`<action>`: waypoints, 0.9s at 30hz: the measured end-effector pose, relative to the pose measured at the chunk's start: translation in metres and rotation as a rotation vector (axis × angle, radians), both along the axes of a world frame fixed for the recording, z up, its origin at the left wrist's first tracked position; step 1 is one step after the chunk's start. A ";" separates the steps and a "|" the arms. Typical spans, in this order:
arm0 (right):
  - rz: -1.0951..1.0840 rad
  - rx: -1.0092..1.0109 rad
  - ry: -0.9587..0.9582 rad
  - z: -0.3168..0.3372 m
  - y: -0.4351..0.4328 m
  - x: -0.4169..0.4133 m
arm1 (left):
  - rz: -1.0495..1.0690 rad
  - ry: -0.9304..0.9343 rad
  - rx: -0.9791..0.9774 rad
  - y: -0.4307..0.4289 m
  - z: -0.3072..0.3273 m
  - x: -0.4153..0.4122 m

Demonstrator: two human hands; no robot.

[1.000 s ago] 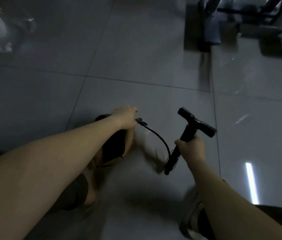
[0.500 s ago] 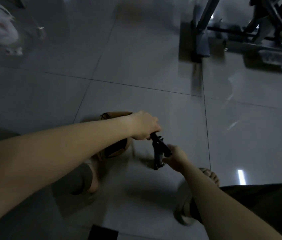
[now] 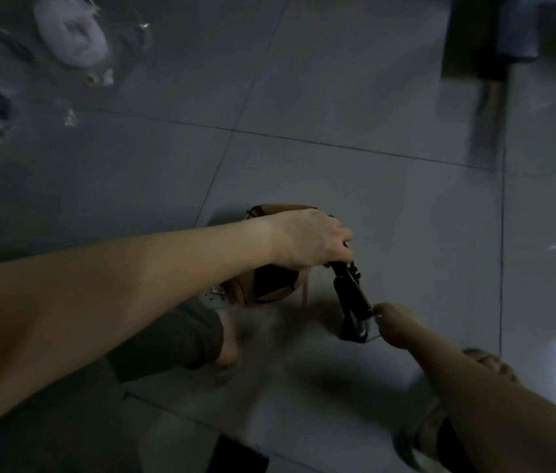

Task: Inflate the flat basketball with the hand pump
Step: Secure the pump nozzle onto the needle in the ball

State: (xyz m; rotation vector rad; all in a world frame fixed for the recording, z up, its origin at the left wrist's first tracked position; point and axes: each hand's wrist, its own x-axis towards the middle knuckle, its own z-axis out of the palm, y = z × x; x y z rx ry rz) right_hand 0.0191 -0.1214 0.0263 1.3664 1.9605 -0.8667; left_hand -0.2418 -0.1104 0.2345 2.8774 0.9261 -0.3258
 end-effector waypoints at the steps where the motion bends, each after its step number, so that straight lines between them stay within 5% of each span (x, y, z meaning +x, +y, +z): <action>1: 0.021 -0.003 -0.066 -0.005 -0.004 0.013 | -0.009 0.003 -0.003 0.002 0.000 0.003; 7: 0.069 -0.167 -0.281 0.012 -0.014 0.054 | -0.018 -0.009 0.016 -0.001 0.002 0.027; 14: -0.412 -0.250 0.129 0.219 0.067 -0.012 | 0.191 0.076 -0.089 -0.039 0.018 0.061; 19: -0.212 -0.442 -0.005 0.324 0.014 -0.038 | 0.293 0.082 -0.172 -0.071 0.016 0.055; 27: 0.035 -0.174 -0.195 0.300 -0.062 -0.054 | 0.379 0.050 -0.179 -0.085 0.028 0.049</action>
